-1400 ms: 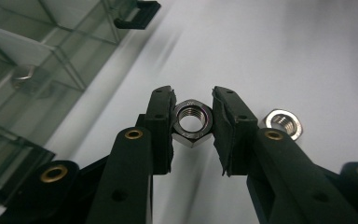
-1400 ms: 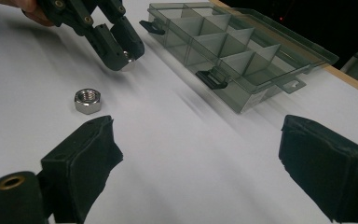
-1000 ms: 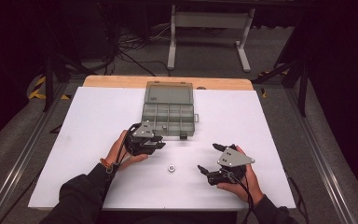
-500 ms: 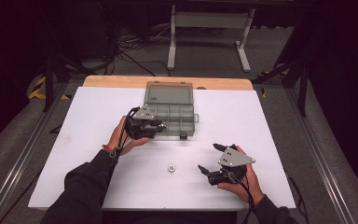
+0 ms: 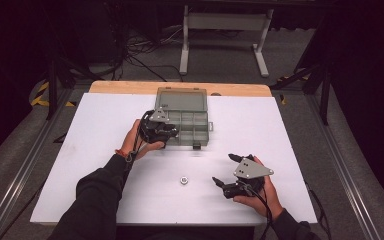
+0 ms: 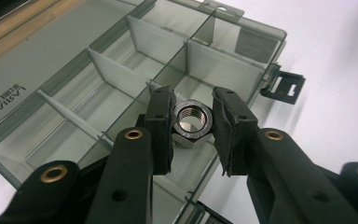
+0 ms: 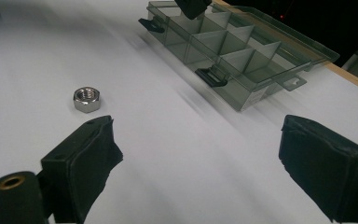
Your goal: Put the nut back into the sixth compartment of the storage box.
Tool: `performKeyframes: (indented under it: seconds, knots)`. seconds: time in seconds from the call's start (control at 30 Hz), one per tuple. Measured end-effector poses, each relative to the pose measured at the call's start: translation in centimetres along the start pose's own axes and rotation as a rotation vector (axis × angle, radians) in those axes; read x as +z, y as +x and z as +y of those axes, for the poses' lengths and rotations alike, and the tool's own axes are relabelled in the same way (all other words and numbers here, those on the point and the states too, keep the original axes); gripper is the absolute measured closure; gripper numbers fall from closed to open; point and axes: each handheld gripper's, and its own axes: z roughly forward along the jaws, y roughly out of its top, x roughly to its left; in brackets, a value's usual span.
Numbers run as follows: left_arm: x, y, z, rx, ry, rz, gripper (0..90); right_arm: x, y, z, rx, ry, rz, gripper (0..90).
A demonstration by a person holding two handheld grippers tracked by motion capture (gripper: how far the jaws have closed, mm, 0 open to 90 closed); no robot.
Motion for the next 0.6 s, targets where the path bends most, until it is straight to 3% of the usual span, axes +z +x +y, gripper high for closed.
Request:
performKeyframes:
  seconds: [0.6]
  knots:
    - [1.02, 0.62, -0.37, -0.008, 0.019, 0.033, 69.1, 0.02, -0.01, -0.02, -0.002, 0.001, -0.005, 11.2]
